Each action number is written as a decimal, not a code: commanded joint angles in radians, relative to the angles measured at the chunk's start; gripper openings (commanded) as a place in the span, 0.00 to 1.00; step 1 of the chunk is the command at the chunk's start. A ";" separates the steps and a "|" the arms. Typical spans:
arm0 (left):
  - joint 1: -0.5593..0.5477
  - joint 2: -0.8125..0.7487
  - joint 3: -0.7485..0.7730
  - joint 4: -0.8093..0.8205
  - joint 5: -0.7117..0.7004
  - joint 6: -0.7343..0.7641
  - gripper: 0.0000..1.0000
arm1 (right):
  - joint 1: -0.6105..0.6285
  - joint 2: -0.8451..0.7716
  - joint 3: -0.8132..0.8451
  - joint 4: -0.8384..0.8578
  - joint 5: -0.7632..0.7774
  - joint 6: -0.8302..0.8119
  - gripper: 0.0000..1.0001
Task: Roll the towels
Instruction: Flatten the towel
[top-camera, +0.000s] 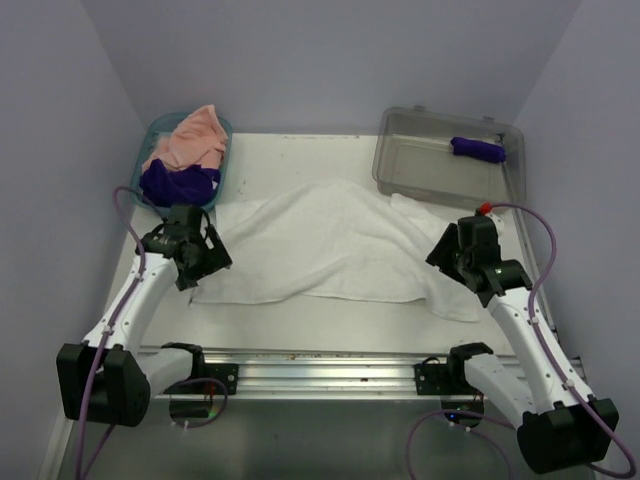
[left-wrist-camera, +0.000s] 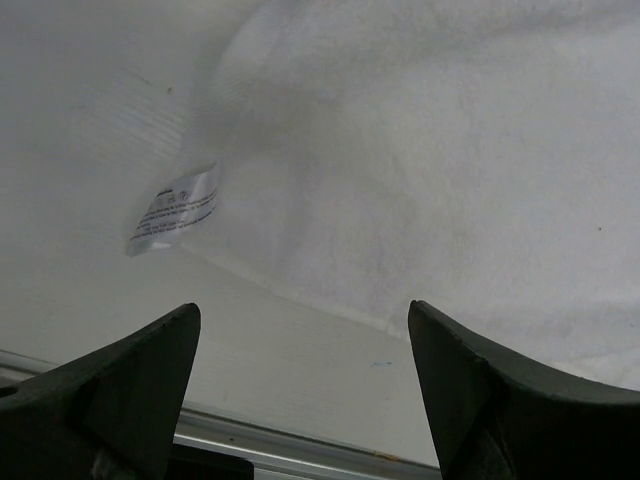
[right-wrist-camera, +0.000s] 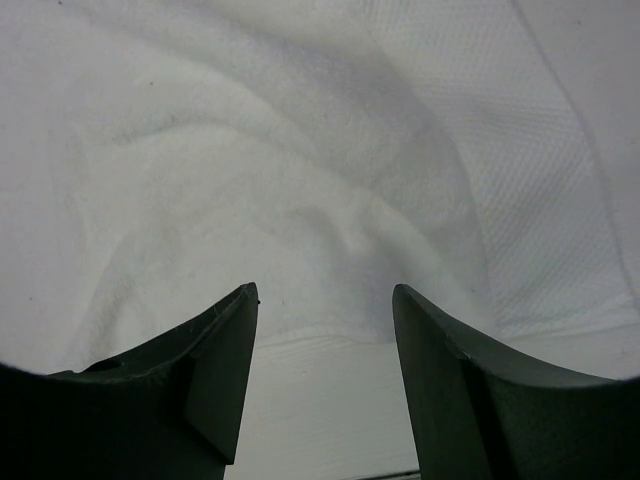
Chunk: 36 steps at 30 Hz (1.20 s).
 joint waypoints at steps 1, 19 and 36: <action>0.006 -0.053 -0.029 -0.047 -0.137 -0.256 0.89 | 0.001 0.022 -0.008 0.067 -0.053 -0.033 0.61; 0.006 0.114 -0.260 0.183 -0.100 -0.401 0.68 | 0.002 0.114 -0.018 0.120 -0.104 -0.099 0.63; 0.006 0.053 -0.255 0.205 -0.192 -0.418 0.70 | 0.002 0.113 -0.005 0.093 -0.088 -0.095 0.63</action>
